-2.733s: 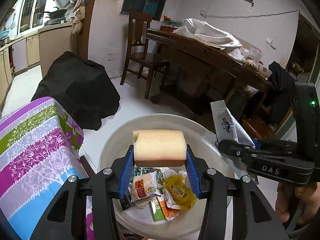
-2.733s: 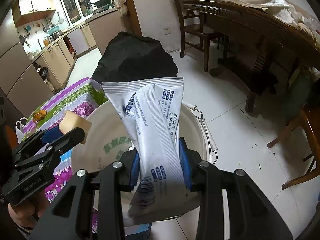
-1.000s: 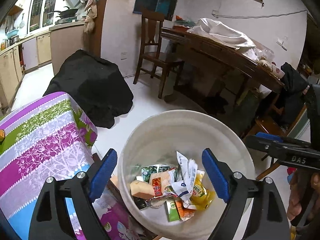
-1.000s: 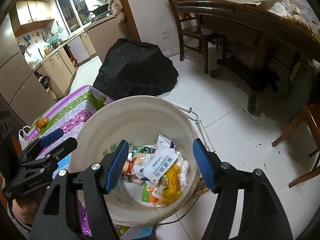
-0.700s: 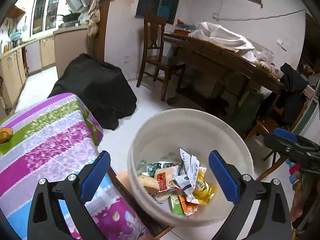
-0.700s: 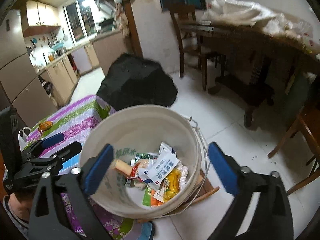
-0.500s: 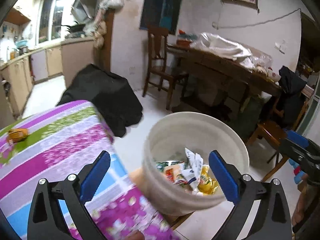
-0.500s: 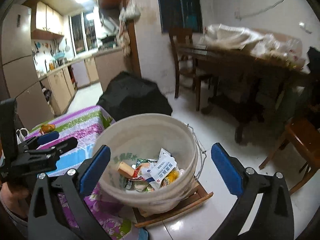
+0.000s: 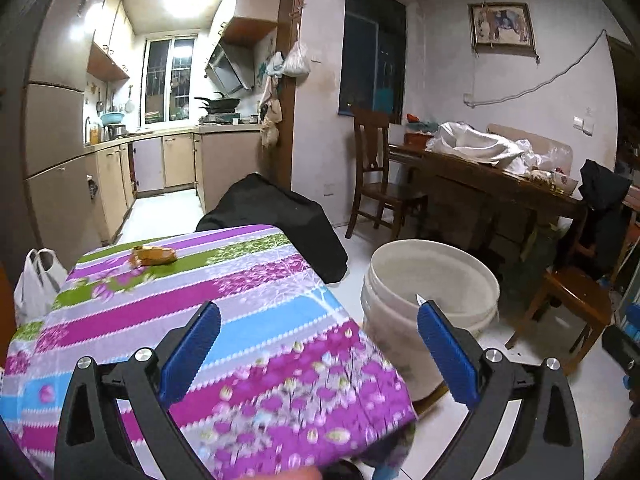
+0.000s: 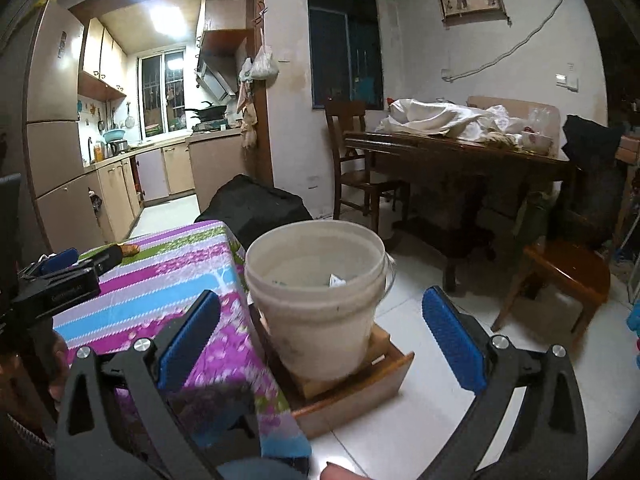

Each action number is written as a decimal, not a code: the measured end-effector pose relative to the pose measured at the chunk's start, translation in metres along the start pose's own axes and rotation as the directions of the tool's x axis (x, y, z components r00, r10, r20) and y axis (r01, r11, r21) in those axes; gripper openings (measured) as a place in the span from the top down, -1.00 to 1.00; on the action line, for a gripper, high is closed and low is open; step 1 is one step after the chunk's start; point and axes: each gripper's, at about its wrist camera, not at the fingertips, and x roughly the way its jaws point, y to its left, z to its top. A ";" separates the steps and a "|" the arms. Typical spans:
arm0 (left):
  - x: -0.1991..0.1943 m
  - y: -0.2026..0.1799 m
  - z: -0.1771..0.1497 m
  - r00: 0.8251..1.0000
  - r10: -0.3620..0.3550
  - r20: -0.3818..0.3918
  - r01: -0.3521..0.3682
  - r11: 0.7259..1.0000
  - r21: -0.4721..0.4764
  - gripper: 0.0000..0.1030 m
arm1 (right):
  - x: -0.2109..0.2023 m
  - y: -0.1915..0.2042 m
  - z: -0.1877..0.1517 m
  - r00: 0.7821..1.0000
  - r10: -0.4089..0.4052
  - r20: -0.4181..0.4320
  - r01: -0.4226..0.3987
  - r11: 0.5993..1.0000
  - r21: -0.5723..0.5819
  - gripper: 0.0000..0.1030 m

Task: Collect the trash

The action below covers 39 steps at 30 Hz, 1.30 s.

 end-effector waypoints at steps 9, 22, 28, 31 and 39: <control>-0.087 -0.008 -0.035 0.998 -0.029 0.052 0.028 0.999 0.029 -0.90 | -0.058 0.013 -0.032 0.998 -0.047 0.047 0.047 0.999 -0.013 -0.89; -0.161 -0.020 -0.082 0.997 -0.009 0.076 0.004 0.997 0.072 -0.90 | -0.105 0.018 -0.059 0.997 0.006 0.071 -0.007 1.000 0.013 -0.89; -0.172 -0.032 -0.079 0.995 -0.037 0.095 0.028 0.995 0.099 -0.90 | -0.127 0.012 -0.061 0.988 -0.039 0.150 0.037 0.999 0.019 -0.89; -0.176 -0.036 -0.077 0.994 -0.044 0.103 0.034 0.994 0.105 -0.90 | -0.130 0.009 -0.061 0.986 -0.040 0.159 0.036 0.999 0.027 -0.89; -0.179 -0.045 -0.076 0.993 -0.058 0.101 0.046 0.991 0.126 -0.90 | -0.130 0.008 -0.065 0.986 -0.048 0.161 0.045 0.999 0.022 -0.89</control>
